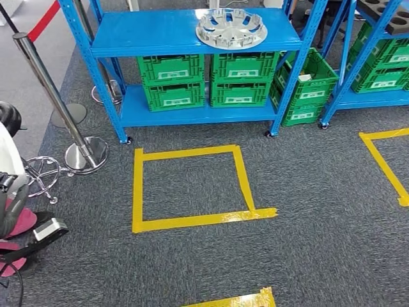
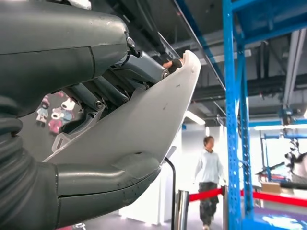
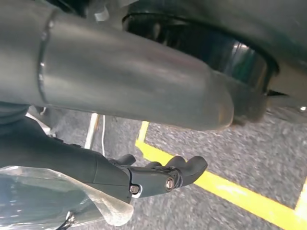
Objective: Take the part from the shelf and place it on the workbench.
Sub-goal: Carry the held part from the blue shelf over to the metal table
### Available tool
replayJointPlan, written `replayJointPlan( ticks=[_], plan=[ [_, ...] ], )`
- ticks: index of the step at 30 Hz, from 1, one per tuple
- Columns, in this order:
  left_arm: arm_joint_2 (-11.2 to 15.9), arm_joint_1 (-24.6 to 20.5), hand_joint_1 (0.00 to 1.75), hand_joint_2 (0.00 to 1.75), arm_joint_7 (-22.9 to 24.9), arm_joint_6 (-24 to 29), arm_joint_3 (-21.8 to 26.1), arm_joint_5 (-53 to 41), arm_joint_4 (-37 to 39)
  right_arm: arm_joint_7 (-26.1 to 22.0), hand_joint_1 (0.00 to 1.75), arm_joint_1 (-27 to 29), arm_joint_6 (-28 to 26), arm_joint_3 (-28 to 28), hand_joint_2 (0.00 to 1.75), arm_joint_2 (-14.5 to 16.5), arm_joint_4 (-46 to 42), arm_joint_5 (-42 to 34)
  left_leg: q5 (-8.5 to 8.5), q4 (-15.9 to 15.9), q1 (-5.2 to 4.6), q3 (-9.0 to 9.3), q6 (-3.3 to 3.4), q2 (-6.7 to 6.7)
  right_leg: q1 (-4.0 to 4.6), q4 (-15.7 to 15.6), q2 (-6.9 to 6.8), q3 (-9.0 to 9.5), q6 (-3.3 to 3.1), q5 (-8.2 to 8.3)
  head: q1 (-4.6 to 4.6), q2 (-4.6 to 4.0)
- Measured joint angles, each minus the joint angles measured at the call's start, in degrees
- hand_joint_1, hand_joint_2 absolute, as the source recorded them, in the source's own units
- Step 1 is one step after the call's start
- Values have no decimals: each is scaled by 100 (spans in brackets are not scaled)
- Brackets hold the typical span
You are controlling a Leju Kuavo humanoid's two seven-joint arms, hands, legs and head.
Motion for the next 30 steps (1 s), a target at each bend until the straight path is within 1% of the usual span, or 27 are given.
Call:
replayJointPlan(
  ticks=[1,2,3,4,5,6,7,8,10,11,12,13,15,16,17,18,19,20,21,22,23,24,26,27,28,29,30],
  plan=[
    [-1,1,175,175,1,-9,-12,27,1,7,0,-1,2,0,0,-2,-2,9,61,11,-4,-84,-3,0,-3,323,0,-59,13,-184,7,0],
    [-1,3,175,175,3,-16,-19,45,1,14,0,-1,4,0,0,-4,-2,18,117,25,-8,-164,-8,0,-3,486,0,-28,21,-266,8,0],
    [-2,6,175,175,7,-20,-21,60,1,22,0,1,4,0,0,-9,-2,27,162,42,-9,-235,-16,0,-3,421,-1,118,24,-241,11,0],
    [-2,8,175,175,13,-24,-21,73,1,31,0,4,4,0,0,-14,-2,36,196,58,-9,-289,-27,0,-3,129,-1,375,19,-131,11,0],
    [-2,9,175,175,20,-24,-18,84,1,36,0,4,4,-1,0,-17,-3,44,225,75,-9,-324,-43,0,-3,-303,0,700,5,-4,12,0],
    [-1,9,175,175,27,-24,-11,95,1,40,0,1,5,-1,0,-20,-5,53,251,98,-19,-357,-66,0,0,-728,1,986,-13,83,12,0],
    [1,9,175,175,31,-27,-4,108,1,43,0,-4,10,-3,0,-21,-11,59,282,117,-27,-384,-92,0,3,-1036,3,1181,-40,138,8,0],
    [2,9,175,175,34,-31,3,116,1,45,0,-6,17,-4,0,-21,-19,63,313,133,-34,-405,-121,1,10,-1199,4,1263,-69,153,6,0],
    [5,9,175,175,35,-40,13,123,1,53,0,4,31,-7,0,-21,-31,61,370,142,-32,-433,-178,-1,20,-1223,2,1226,-138,186,3,0],
    [11,13,175,175,35,-41,16,125,1,56,0,11,34,-7,0,-21,-38,60,356,162,-25,-449,-206,-6,14,-1228,-7,1215,-179,217,3,0],
    [24,15,175,175,35,-42,21,127,1,58,0,13,37,-7,0,-24,-45,59,267,255,-18,-491,-236,-12,5,-1239,-16,1208,-227,255,-9,0],
    [36,16,175,175,35,-42,27,128,1,58,0,13,41,-8,0,-26,-52,59,103,464,-8,-574,-268,-18,-8,-1252,-26,1189,-269,299,-21,0],
    [49,19,175,175,34,-43,29,130,3,57,0,10,66,-11,0,-32,-60,59,-355,1191,18,-837,-327,-24,-7,-1245,-34,1125,-308,371,-42,0],
    [46,22,175,175,34,-44,24,132,5,56,0,12,88,-14,0,-32,-61,59,-526,1553,29,-953,-347,-24,-2,-1233,-36,1081,-309,398,-42,0],
    [45,25,175,175,33,-45,18,134,9,52,0,16,113,-15,0,-32,-61,62,-598,1766,35,-995,-358,-24,1,-1217,-36,1039,-307,418,-42,0],
    [46,27,175,175,33,-46,13,137,13,47,0,20,136,-15,0,-32,-61,68,-562,1760,38,-936,-360,-24,2,-1197,-37,1002,-303,432,-42,0],
    [48,28,175,175,33,-49,15,140,15,42,0,23,163,-16,0,-32,-61,77,-426,1519,39,-766,-356,-23,0,-1173,-35,973,-297,441,-43,0],
    [52,27,175,175,33,-51,18,142,16,37,0,24,190,-17,0,-32,-61,85,-247,1119,42,-523,-346,-23,0,-1149,-33,952,-291,445,-43,0],
    [57,23,175,175,33,-54,20,145,16,34,0,22,220,-20,0,-32,-60,96,-125,716,38,-291,-331,-24,9,-1125,-30,932,-278,449,-43,0],
    [65,17,175,175,33,-57,23,149,17,33,0,18,251,-22,0,-32,-58,109,-46,402,32,-129,-307,-26,20,-1101,-26,906,-257,457,-43,0],
    [72,13,175,175,32,-63,24,150,17,34,0,14,276,-23,0,-32,-57,124,-25,233,23,-58,-281,-30,31,-1084,-22,877,-230,469,-41,0],
    [76,10,175,175,32,-69,25,152,18,37,0,11,297,-24,0,-32,-55,141,-39,192,11,-62,-253,-33,39,-1074,-20,847,-196,486,-39,0],
    [81,6,175,175,31,-79,24,152,19,46,0,11,317,-24,0,-33,-50,175,9,174,15,-111,-179,-32,32,-1062,-15,800,-129,502,-35,0],
    [81,-1,175,175,31,-81,24,151,19,50,0,13,321,-24,0,-33,-46,189,38,160,23,-126,-136,-27,28,-1005,-11,757,-98,444,-31,0],
    [81,-10,175,175,31,-81,23,149,19,54,0,13,324,-24,0,-33,-43,201,69,143,34,-148,-91,-22,25,-845,-5,673,-72,318,-24,0],
    [81,-18,175,175,31,-81,21,146,19,57,0,11,327,-24,0,-33,-40,214,98,133,39,-176,-54,-16,18,-565,1,540,-50,129,-17,0],
    [80,-24,175,175,31,-81,19,144,19,57,0,10,330,-24,0,-33,-38,226,121,134,34,-212,-31,-13,14,-191,3,378,-35,-88,-11,0]
  ],
)
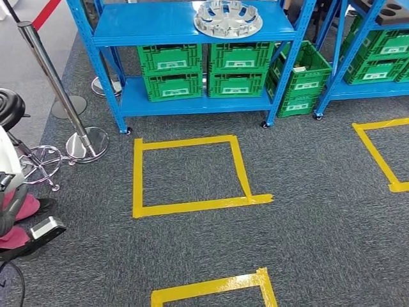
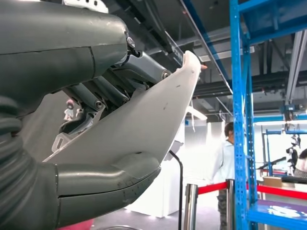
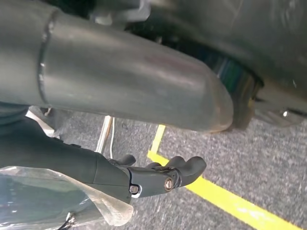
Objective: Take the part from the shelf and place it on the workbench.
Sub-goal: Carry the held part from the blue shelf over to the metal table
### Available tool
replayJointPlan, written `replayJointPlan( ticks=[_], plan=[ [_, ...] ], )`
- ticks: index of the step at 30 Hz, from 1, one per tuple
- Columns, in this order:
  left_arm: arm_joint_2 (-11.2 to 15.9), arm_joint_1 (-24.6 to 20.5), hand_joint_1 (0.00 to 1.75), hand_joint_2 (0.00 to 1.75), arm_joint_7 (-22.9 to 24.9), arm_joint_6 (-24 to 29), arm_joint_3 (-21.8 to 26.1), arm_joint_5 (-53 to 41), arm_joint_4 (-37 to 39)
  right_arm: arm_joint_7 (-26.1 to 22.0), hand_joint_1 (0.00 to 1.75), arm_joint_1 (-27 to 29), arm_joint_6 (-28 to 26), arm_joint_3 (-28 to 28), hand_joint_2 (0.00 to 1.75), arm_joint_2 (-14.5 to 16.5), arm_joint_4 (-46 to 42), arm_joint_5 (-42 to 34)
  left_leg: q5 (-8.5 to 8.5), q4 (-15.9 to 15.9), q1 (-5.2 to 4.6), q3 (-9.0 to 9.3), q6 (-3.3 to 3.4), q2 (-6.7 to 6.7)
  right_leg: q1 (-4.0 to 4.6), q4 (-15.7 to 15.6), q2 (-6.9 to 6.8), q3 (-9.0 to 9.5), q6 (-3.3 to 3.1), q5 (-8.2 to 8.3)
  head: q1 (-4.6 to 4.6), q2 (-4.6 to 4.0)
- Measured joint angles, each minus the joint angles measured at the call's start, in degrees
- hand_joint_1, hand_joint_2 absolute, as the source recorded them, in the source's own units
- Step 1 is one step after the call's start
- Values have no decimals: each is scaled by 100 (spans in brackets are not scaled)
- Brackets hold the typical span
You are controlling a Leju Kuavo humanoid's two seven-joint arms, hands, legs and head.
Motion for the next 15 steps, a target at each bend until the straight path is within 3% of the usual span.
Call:
replayJointPlan(
  ticks=[2,3,4,6,8,12,13,15],
  plan=[
    [-1,-2,175,175,0,0,-11,-5,2,-1,0,4,9,1,0,0,5,25,44,5,-12,-68,19,2,-8,665,0,-261,14,-279,2,0],
    [-2,-2,175,175,0,0,-17,-9,4,-4,0,8,14,1,0,-1,11,37,62,7,-15,-92,16,1,-8,740,0,-262,12,-267,3,0],
    [-2,-2,175,175,0,1,-22,-14,5,-10,0,10,21,2,0,-1,19,52,75,10,-17,-105,10,-1,-7,576,0,-140,3,-146,3,0],
    [-2,-3,175,175,0,3,-26,-21,8,-27,0,2,32,2,0,-1,39,92,92,20,-18,-116,-10,-4,-5,-224,2,323,-39,198,4,0],
    [-1,-11,175,175,0,7,-24,-24,8,-36,0,-14,39,4,0,0,58,143,111,47,-36,-147,-53,-7,3,-838,4,659,-80,352,-1,0],
    [14,-19,175,175,0,10,-16,-26,8,-17,0,-15,40,29,0,6,76,228,137,87,-34,-213,-181,-47,-1,-957,-40,708,-165,412,-8,0],
    [25,-25,175,175,0,12,-11,-26,9,-14,0,-15,39,38,0,8,81,253,44,200,-29,-261,-211,-53,-14,-973,-71,701,-197,436,-19,0],
    [38,-39,175,175,-1,15,-4,-26,13,-11,0,-21,39,45,0,11,94,294,-331,794,-7,-501,-277,-54,-24,-986,-148,675,-242,465,-43,0]
  ],
)
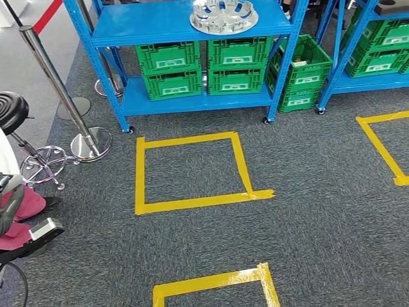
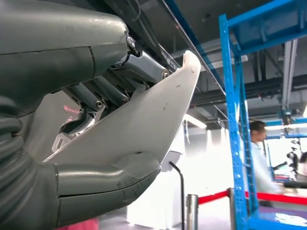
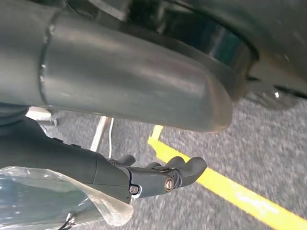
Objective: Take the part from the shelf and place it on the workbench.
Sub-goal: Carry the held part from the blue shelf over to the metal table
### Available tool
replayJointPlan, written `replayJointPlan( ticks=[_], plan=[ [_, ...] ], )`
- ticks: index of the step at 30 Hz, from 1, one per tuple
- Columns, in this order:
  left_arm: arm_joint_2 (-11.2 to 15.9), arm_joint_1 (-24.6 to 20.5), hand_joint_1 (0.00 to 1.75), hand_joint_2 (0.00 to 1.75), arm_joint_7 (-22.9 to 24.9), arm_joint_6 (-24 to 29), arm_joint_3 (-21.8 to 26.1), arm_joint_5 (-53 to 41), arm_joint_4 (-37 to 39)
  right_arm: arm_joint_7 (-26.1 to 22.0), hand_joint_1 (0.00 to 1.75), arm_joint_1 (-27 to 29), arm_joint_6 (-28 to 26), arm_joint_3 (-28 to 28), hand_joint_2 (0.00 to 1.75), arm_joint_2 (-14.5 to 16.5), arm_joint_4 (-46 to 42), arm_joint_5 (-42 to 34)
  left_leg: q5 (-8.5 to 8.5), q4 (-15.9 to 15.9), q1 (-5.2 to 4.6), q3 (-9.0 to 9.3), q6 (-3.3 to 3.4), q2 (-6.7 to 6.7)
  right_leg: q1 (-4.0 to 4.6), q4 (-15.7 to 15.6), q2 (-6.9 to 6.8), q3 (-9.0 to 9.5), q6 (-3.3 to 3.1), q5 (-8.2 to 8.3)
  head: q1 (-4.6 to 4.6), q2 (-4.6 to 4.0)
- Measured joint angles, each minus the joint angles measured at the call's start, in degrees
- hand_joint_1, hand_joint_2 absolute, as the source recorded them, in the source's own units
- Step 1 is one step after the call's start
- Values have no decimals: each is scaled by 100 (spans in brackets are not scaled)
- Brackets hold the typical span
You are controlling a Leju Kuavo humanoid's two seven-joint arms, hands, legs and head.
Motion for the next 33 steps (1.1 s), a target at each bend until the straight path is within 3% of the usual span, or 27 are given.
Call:
replayJointPlan(
  ticks=[2,3,4,5,7,9,15,16,17,19,20,21,23,24,25,27,29,31,32,33],
  plan=[
    [2,-3,175,175,-8,1,-9,-1,12,1,0,-1,7,3,0,2,11,21,-328,732,17,-279,-50,0,9,4,-89,-28,-16,8,-6,0],
    [2,0,175,175,-11,1,-15,-2,21,1,0,1,14,6,0,2,14,28,-352,881,20,-317,-62,2,11,7,-137,-36,-18,10,-6,0],
    [3,-1,175,175,-15,1,-20,-2,28,-1,0,2,23,9,0,3,17,34,-266,803,22,-248,-66,10,12,12,-188,-39,-18,11,-7,0],
    [5,-2,175,175,-15,3,-20,-2,33,-4,0,0,33,12,0,3,20,40,-91,503,22,-74,-61,40,12,18,-239,-35,-14,8,-7,0],
    [12,-14,175,175,-17,7,-14,-2,38,-16,0,-11,53,13,0,3,25,50,214,-307,-2,346,-33,249,29,33,-335,-26,10,-6,-9,0],
    [14,-28,175,175,-19,9,-10,-2,40,-26,0,-18,64,12,0,3,30,53,280,-721,-46,543,-8,458,58,44,-388,-23,36,-20,-15,0],
    [14,-34,175,175,-19,9,-11,-1,41,-27,0,-20,65,11,0,3,32,53,267,-747,-66,547,1,494,70,50,-397,-27,44,-23,-19,0],
    [16,-36,175,175,-22,11,-10,-1,43,-29,0,-21,69,12,0,3,34,55,276,-746,-68,530,30,452,72,53,-436,-32,57,-22,-16,0],
    [23,-49,175,175,-25,16,-10,-5,49,-33,0,-29,80,13,0,3,42,59,312,-758,-56,495,104,339,60,290,-313,-145,100,-176,-6,0],
    [35,-88,175,175,-40,28,-22,-30,67,-52,0,-27,127,16,0,5,83,76,397,-757,-34,408,243,-134,25,549,73,-277,153,-204,14,0],
    [39,-108,175,175,-45,33,-29,-42,74,-63,0,-26,148,16,0,7,104,84,432,-755,-29,373,275,-351,-4,586,384,-290,162,-219,18,0],
    [41,-124,175,175,-51,36,-36,-51,78,-76,0,-19,165,16,0,10,120,88,443,-729,-33,342,257,-514,-20,358,525,-176,147,-86,15,0],
    [55,-145,175,175,-56,42,-36,-55,79,-96,0,-18,178,15,0,20,129,88,475,-709,-19,278,185,-652,-29,134,622,-47,142,-94,10,1],
    [66,-152,175,175,-60,43,-35,-57,79,-105,0,-16,185,16,0,28,134,89,498,-708,-9,248,147,-725,-31,105,560,-27,134,-90,11,1],
    [78,-150,175,175,-63,44,-35,-58,79,-111,0,-17,191,16,0,43,139,90,499,-698,-6,226,111,-715,-36,98,486,-24,113,-75,10,2],
    [108,-173,175,175,-66,42,-34,-64,81,-125,0,-17,202,17,0,67,162,93,337,-461,-23,115,47,-434,-52,58,326,-10,54,-46,-24,1],
    [122,-209,175,175,-67,38,-48,-92,84,-139,0,-9,220,15,0,74,191,97,-36,230,-10,-180,-15,-105,-41,45,156,-6,19,-43,-57,0],
    [117,-211,175,175,-67,34,-70,-121,92,-147,0,0,238,15,0,77,219,99,-283,885,21,-455,-57,-42,-29,47,-16,-7,11,-51,-59,0],
    [117,-207,175,175,-67,32,-77,-129,97,-149,0,2,244,15,0,80,231,100,-252,940,29,-465,-67,-32,-26,49,-100,-4,12,-57,-60,0],
    [117,-206,175,175,-67,31,-79,-140,102,-151,0,0,246,16,0,85,242,100,-118,758,34,-363,-68,-11,-25,49,-178,3,17,-65,-60,0]
  ],
)
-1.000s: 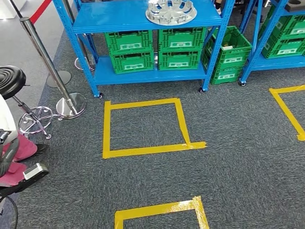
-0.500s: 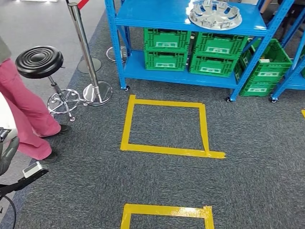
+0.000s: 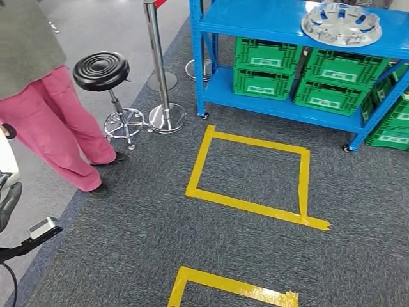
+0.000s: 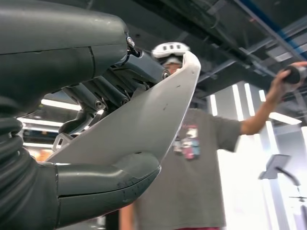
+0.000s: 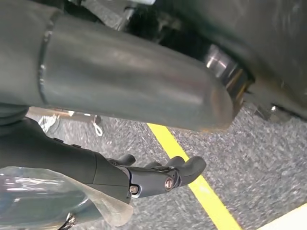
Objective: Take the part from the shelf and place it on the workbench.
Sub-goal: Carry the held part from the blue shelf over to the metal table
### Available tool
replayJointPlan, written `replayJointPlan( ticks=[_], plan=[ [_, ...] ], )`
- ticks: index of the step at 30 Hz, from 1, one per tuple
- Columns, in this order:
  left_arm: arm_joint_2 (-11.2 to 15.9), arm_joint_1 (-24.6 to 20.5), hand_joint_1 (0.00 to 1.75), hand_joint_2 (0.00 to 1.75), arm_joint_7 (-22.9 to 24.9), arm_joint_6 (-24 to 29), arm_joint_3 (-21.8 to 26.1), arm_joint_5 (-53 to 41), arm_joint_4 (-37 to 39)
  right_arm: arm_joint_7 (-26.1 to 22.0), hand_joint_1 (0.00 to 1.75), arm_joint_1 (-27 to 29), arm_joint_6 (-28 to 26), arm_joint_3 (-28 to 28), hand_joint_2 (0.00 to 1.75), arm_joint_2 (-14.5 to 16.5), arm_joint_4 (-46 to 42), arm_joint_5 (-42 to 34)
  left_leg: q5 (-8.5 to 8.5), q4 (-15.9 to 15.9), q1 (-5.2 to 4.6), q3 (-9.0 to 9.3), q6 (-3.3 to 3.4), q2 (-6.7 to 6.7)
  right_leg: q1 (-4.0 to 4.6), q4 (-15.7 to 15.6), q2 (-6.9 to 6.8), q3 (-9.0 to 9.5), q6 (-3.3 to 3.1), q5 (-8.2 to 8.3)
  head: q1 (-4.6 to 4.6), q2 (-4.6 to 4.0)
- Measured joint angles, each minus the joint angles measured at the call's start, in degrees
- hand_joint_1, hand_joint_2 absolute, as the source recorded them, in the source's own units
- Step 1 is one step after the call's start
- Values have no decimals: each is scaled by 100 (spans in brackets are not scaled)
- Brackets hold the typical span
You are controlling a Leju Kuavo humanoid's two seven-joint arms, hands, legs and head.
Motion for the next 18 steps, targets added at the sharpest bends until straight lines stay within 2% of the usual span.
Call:
replayJointPlan(
  ticks=[1,2,3,4,5,7,8,9,11,12,13,14,15,16,17,18],
  plan=[
    [1,-2,175,175,0,1,1,-10,2,-4,0,-3,2,0,0,5,9,1,201,-373,0,199,7,58,1,0,-75,15,9,-12,0,0],
    [3,-7,175,175,0,2,3,-20,3,-8,0,-5,3,0,0,10,19,1,360,-799,-20,426,21,212,11,0,-145,32,24,-27,0,0],
    [5,-20,175,175,0,3,3,-28,3,-11,0,-9,8,-1,0,14,29,0,470,-1152,-46,604,55,349,29,4,-207,44,44,-44,-1,0],
    [8,-33,175,175,0,4,4,-33,3,-15,0,-11,18,-2,0,15,44,-7,520,-1377,-73,708,92,456,51,6,-269,55,65,-58,2,0],
    [11,-46,175,175,3,3,3,-42,3,-21,0,-13,32,-3,0,15,65,-20,506,-1456,-100,730,131,508,71,5,-332,61,86,-69,1,0],
    [21,-56,175,175,25,-3,3,-73,3,-42,0,-14,47,-5,0,14,135,-55,528,-1479,-99,697,209,372,81,-1,-435,74,134,-95,4,0],
    [31,-57,175,175,48,-9,5,-98,2,-51,0,-11,27,-9,0,13,189,-73,544,-1496,-86,691,248,301,69,39,-345,57,164,-148,7,0],
    [39,-59,175,175,76,-15,7,-120,1,-58,0,-6,-16,-15,0,14,247,-90,565,-1514,-71,686,287,233,56,173,-184,-2,189,-251,15,0],
    [50,-50,175,175,127,-33,9,-157,-3,-58,0,11,-124,-27,0,15,363,-127,592,-1529,-56,671,341,101,35,816,209,-300,216,-604,30,0],
    [49,-35,175,175,145,-45,8,-169,-5,-50,0,24,-182,-31,0,16,411,-142,597,-1527,-59,660,353,30,33,1230,292,-500,217,-776,33,0],
    [48,-12,175,175,158,-59,8,-182,-6,-38,0,41,-238,-33,0,16,458,-155,600,-1526,-61,654,359,-47,34,1559,321,-671,219,-871,33,0],
    [48,14,175,175,169,-75,10,-195,-7,-22,0,59,-304,-39,0,15,501,-165,603,-1523,-62,653,360,-131,35,1698,329,-759,218,-851,34,0],
    [48,39,175,175,179,-91,14,-207,-9,-5,0,76,-369,-50,0,15,542,-174,604,-1518,-60,654,359,-218,33,1601,338,-739,214,-713,33,0],
    [48,61,175,175,187,-104,21,-215,-15,12,0,88,-425,-67,0,14,577,-186,603,-1508,-55,657,354,-304,26,1287,377,-615,207,-486,34,0],
    [48,77,175,175,193,-115,30,-219,-24,25,0,97,-468,-87,0,13,607,-196,600,-1492,-47,652,344,-384,8,883,513,-448,202,-265,34,0],
    [48,82,175,175,199,-122,38,-221,-34,35,0,102,-500,-108,0,12,633,-208,596,-1462,-49,632,324,-462,-18,509,688,-290,201,-114,32,0]
  ],
)
